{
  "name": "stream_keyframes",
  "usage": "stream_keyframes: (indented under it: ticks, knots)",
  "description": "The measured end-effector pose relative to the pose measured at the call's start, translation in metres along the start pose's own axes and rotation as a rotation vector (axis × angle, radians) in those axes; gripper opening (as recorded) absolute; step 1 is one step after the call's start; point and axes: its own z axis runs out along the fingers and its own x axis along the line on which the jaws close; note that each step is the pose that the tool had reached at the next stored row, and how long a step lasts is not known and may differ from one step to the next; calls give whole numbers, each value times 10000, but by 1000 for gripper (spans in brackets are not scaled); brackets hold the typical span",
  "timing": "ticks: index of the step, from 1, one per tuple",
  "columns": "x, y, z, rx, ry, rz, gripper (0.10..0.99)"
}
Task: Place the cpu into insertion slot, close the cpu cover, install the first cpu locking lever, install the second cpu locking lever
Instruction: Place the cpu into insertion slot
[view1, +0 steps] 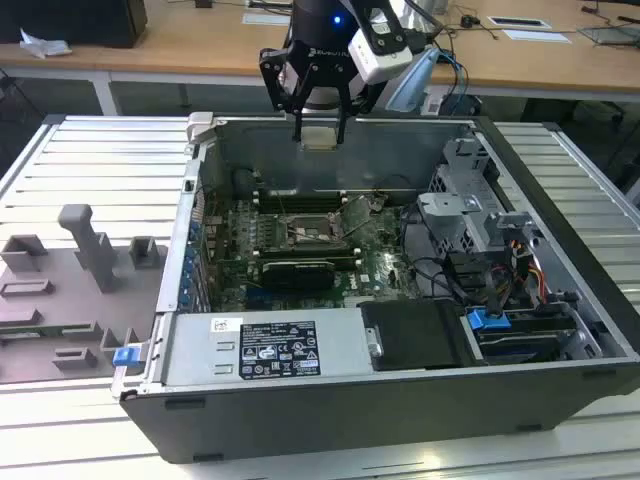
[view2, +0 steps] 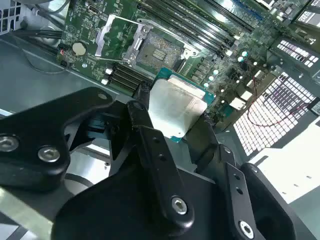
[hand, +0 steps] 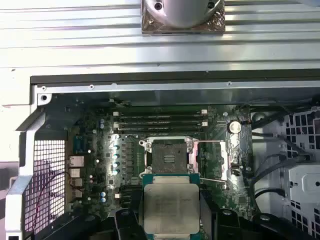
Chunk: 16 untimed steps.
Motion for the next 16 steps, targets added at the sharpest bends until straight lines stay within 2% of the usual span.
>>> stream_keyframes:
  ticks: [12,16]
  knots:
    - [0,-1,8,-9,-44,493,537]
    - [0,-2,28,-26,-115,1271,537]
